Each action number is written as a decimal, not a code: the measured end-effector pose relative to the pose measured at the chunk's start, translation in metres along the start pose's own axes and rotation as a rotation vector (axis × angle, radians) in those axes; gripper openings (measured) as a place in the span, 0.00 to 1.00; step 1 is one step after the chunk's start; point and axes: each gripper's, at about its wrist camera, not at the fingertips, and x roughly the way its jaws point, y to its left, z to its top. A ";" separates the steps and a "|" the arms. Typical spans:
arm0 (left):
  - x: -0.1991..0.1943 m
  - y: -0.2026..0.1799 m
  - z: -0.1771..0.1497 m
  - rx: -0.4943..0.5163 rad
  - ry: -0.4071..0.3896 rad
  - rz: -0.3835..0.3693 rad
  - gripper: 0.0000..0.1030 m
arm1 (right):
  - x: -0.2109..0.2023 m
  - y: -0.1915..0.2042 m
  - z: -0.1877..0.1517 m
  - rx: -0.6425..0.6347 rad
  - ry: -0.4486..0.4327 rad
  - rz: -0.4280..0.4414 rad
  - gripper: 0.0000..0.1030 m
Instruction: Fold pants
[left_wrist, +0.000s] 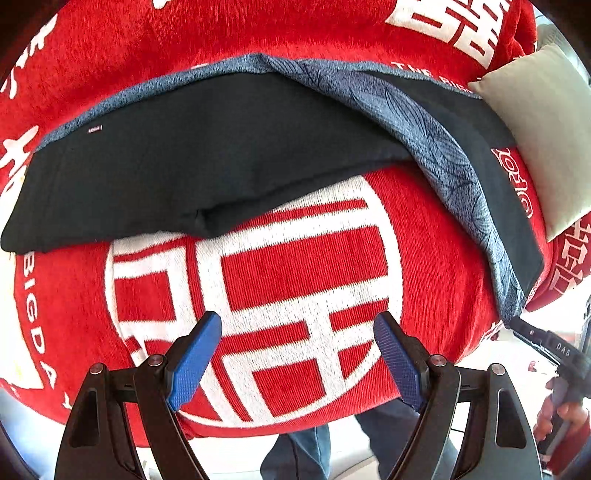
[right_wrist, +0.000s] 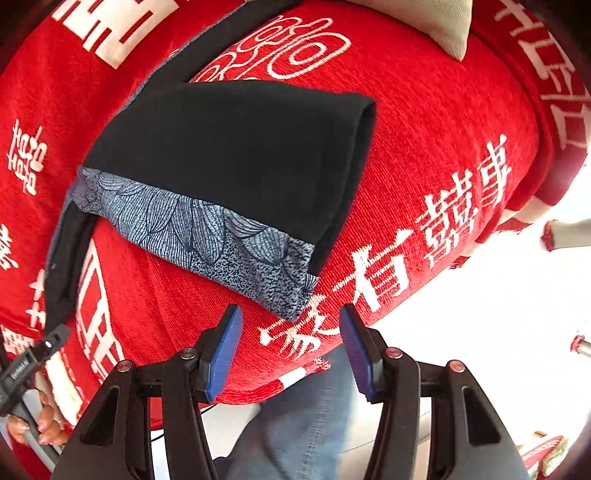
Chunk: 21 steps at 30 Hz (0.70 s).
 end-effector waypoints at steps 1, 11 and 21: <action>0.004 -0.002 0.001 0.000 0.004 -0.003 0.82 | 0.001 0.000 0.001 -0.004 -0.005 0.018 0.57; 0.035 -0.065 0.025 0.003 0.053 -0.030 0.82 | 0.026 -0.006 0.031 -0.076 0.160 0.263 0.03; 0.030 -0.111 0.078 -0.087 0.018 -0.042 0.82 | -0.073 0.012 0.145 -0.125 0.082 0.532 0.02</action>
